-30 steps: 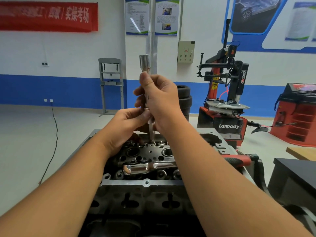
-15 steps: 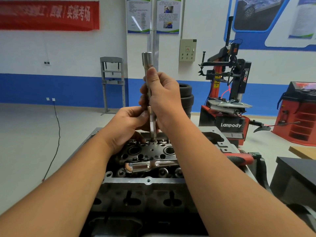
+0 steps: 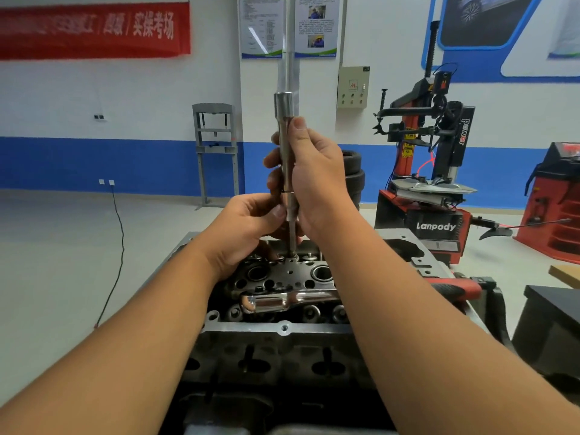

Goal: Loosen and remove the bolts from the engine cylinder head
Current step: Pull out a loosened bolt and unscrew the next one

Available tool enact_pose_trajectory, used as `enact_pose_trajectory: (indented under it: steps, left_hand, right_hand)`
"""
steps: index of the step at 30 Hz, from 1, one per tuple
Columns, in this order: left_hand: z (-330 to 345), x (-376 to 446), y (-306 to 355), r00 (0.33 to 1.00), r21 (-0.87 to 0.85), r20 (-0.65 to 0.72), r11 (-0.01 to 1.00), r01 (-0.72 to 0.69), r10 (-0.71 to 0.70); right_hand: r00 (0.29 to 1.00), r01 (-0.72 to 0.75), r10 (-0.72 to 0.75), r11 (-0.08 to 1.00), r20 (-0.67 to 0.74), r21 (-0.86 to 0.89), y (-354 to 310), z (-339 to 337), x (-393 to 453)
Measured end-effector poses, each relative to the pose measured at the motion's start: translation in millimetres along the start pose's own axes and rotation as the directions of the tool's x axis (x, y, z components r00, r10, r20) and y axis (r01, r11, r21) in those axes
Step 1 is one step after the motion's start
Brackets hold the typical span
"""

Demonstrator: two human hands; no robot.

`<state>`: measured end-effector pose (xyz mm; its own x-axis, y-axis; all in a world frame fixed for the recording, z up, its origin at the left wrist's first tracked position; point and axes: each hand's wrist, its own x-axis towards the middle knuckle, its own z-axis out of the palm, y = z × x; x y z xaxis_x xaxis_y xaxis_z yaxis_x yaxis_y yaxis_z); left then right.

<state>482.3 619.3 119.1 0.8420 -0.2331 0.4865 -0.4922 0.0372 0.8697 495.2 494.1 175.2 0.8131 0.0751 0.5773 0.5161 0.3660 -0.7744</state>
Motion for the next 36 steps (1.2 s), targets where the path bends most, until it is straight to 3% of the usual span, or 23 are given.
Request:
enact_pose_trajectory:
  steps: [4, 9, 14, 19, 25, 30, 36]
  left_hand:
    - [-2.5, 0.0, -0.5, 0.999, 0.116, -0.036, 0.993, 0.011, -0.007]
    - [-1.6, 0.1, 0.0, 0.999, 0.001, 0.014, 0.999, 0.042, -0.042]
    - [-1.5, -0.2, -1.9, 0.995, 0.143, -0.103, 0.99, 0.017, -0.002]
    - [-2.8, 3.0, -4.3, 1.0, 0.05, 0.005, 0.998, 0.025, -0.025]
    - [-1.6, 1.7, -4.7, 0.994, 0.129, -0.105, 0.992, 0.002, 0.012]
    - [-0.8, 0.3, -0.6, 0.999, 0.066, 0.025, 0.997, 0.038, -0.039]
    - [1.6, 1.6, -1.3, 0.998, 0.135, -0.059, 0.991, -0.004, 0.012]
  right_hand:
    - [0.999, 0.035, -0.035, 0.999, -0.007, -0.016, 0.2, -3.0, -2.2]
    - [1.0, 0.023, -0.024, 0.998, -0.015, -0.053, -1.7, -1.5, -1.6]
    - [1.0, 0.019, -0.019, 1.0, 0.014, -0.024, -1.7, -2.7, -3.6]
    - [1.0, 0.014, -0.014, 0.999, 0.008, -0.048, -2.1, 0.5, -2.9]
    - [1.0, 0.008, -0.008, 1.0, -0.006, 0.005, -2.7, -2.3, -2.2]
    - [0.998, 0.058, -0.058, 0.997, 0.009, -0.056, -2.2, -2.7, -1.7]
    - [1.0, 0.012, -0.012, 1.0, -0.01, -0.018, -0.8, 0.2, 0.6]
